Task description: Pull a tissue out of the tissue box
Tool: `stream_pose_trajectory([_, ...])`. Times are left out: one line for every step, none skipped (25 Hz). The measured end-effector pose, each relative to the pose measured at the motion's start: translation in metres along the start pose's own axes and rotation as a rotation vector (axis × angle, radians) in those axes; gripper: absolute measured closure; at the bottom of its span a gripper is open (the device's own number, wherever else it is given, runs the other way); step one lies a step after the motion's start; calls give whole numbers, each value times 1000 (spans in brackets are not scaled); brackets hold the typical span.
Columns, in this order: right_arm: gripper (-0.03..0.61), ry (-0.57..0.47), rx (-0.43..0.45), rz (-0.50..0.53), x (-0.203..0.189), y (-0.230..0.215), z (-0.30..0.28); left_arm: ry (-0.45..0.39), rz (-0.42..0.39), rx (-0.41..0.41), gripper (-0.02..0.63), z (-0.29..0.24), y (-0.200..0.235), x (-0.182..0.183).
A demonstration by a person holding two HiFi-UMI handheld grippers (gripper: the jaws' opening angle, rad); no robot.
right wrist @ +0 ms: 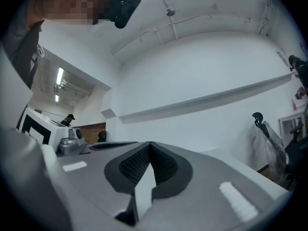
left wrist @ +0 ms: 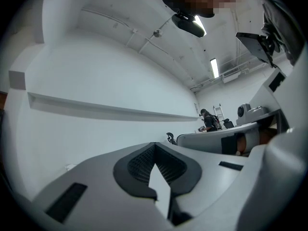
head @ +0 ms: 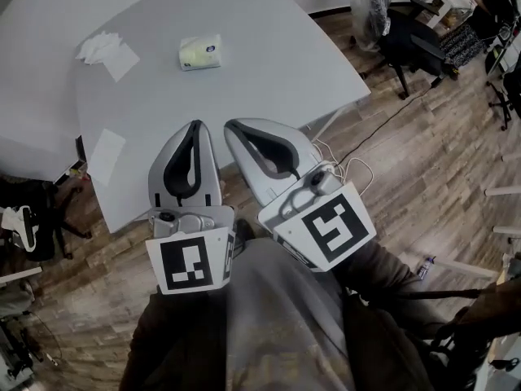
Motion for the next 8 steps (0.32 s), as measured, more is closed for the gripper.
stream_pose_trajectory([578,0,0,2,1,0,0,0,-1,-3,615,0,-1,0])
stream_pose_trajectory([578,-1,0,2,1,0,1,1,-2,-5,615,0,-2,0])
stream_pose_trajectory([578,-2,-2,-2,2,1,1,2,-4,-9,615,1,-2,0])
stream_pose_trajectory([578,-4,-5,-9,3,1,1,5,-8,-14,615,1,-3,0])
stream_pose_trajectory([578,-5,-7,-15,3,1,1,8,-11,-19,615,2,-3,-1])
stream_pose_trajectory([578,-7,-8,-18,3,1,1,8,-12,-20,615,2,-4,-1])
stream_pose_trajectory([578,-8,-8,-19,4,1,1,6,-11,-18,615,2,-4,0])
stream_pose_trajectory([578,-9,-8,-20,4,2,1,4,-10,-15,615,2,-3,0])
Point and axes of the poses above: the fingertips, and each gripper's own axes: z backward along the fingers, y to its left, x out of its top, the point moved 5 cm from there along z, backward along the fingers, and after that the axes turned 13 degrees about x, right-handed, at the moved point
